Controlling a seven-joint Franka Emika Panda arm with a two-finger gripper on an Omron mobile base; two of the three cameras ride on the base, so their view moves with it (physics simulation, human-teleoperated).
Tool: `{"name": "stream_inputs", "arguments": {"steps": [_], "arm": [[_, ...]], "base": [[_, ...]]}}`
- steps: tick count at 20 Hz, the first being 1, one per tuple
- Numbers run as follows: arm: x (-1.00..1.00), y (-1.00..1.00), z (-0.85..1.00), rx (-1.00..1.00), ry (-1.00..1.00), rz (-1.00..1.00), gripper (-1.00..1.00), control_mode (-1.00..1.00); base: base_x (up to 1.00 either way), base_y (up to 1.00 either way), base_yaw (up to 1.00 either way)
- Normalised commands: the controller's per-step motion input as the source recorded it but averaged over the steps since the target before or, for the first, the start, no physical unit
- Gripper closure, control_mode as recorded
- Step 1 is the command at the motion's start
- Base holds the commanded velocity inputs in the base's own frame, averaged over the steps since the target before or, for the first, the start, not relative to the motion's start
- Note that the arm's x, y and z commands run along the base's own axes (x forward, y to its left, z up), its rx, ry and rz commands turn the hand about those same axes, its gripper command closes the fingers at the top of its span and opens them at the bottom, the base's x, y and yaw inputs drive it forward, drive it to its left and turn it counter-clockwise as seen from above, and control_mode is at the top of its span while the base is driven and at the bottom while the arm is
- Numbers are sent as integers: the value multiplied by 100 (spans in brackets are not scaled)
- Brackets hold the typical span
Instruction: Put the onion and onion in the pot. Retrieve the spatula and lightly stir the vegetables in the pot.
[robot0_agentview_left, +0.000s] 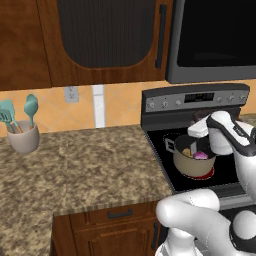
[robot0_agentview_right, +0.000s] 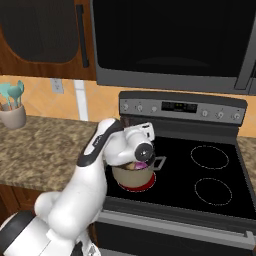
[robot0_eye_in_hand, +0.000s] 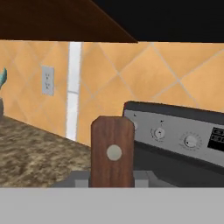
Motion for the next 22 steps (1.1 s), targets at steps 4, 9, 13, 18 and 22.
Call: {"name": "stream_inputs", "arguments": {"steps": [4,9,13,18,22], "arm": [[43,-9,-59,9,0,0,100,-100],[37,-41,-57,1,-8,0,100,-100],[7,-24,-12,0,-28,0,100,-100],[-1,-2,-13,-1,-35,0,100,-100],[-1,5,-38,0,-5,0,100,-100]], "base": [[0,0,0],[0,0,0],[0,0,0],[0,0,0],[0,0,0]]}}
